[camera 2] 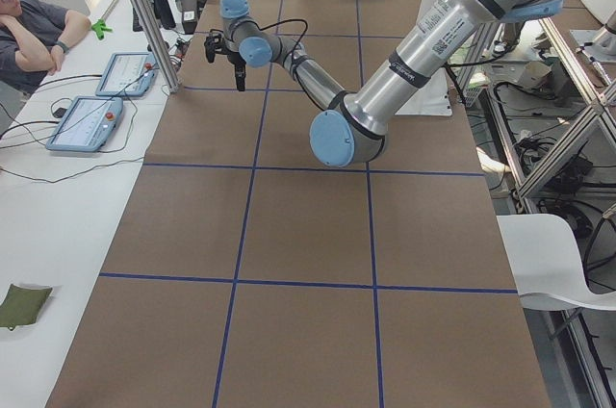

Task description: Left arm hands cup to right arm to dump lemon

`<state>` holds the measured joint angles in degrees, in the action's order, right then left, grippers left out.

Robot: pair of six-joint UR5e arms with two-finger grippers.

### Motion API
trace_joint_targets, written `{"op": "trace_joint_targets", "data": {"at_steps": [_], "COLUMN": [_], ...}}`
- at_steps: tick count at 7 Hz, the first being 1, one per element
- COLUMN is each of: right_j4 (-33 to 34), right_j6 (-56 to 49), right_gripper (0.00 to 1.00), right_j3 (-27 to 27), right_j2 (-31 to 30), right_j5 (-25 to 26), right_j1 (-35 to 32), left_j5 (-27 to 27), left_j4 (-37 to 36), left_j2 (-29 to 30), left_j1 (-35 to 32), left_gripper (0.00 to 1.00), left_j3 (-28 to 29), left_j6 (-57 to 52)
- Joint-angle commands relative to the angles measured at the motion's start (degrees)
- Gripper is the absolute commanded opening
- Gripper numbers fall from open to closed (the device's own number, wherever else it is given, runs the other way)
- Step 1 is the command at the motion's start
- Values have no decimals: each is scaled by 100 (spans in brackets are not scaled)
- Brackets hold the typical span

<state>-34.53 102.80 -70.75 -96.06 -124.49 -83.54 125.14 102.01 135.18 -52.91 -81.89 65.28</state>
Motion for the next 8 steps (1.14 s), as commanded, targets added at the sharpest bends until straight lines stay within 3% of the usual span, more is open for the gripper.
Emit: {"op": "trace_joint_targets", "data": {"at_steps": [1, 2, 4, 5, 7, 8], "right_j4": [1416, 2179, 3228, 3659, 4354, 4871], "right_j6": [-1808, -2417, -3995, -5093, -6625, -7407], "right_gripper": [22, 22, 22, 22, 21, 21], "right_j3": [-771, -1079, -1178, -1187, -1283, -1554], "right_j2": [78, 253, 457, 474, 475, 466], "right_j5": [-154, -163, 11, 422, 1955, 2451], "right_j1": [31, 75, 241, 338, 1012, 1338], "left_j5": [10, 10, 10, 19, 10, 10], "left_j4": [12, 12, 30, 3, 38, 47], "left_j2": [-18, -18, -53, -79, -167, -202], "left_j1": [-8, -8, -17, -17, -17, -8], "left_gripper": [100, 100, 100, 100, 100, 100], "left_j3": [-2, -2, 6, 15, 50, 50], "left_j6": [-7, -7, -68, -312, -332, -332]}}
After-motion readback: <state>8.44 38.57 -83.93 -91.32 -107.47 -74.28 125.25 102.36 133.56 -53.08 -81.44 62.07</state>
